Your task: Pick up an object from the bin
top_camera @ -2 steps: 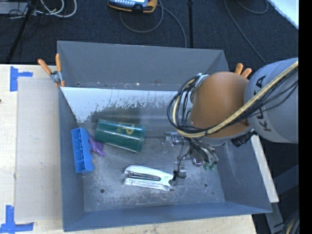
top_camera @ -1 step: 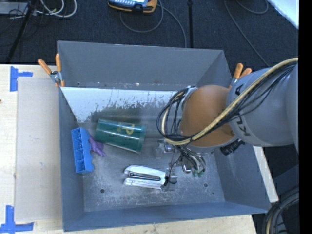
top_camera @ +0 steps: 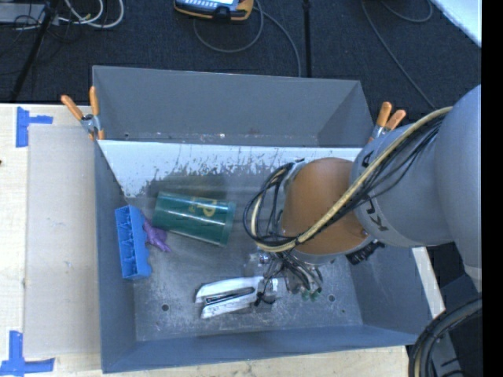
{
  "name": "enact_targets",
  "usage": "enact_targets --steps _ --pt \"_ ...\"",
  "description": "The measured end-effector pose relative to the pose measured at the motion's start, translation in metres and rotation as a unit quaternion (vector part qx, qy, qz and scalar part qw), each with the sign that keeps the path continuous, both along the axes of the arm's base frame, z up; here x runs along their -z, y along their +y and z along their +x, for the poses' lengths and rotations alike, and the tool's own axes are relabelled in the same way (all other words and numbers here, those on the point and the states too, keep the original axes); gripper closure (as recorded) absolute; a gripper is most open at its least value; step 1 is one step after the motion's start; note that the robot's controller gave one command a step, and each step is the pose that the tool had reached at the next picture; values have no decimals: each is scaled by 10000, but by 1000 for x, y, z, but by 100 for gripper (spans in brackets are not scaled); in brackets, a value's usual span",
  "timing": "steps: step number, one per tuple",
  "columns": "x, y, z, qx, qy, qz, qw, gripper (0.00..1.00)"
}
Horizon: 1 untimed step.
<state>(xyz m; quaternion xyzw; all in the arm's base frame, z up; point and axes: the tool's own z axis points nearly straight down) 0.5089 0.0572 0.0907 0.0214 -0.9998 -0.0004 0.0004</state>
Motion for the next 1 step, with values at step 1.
enact_targets --steps 1 --pt "0 0 0 5 0 1 10000 100"
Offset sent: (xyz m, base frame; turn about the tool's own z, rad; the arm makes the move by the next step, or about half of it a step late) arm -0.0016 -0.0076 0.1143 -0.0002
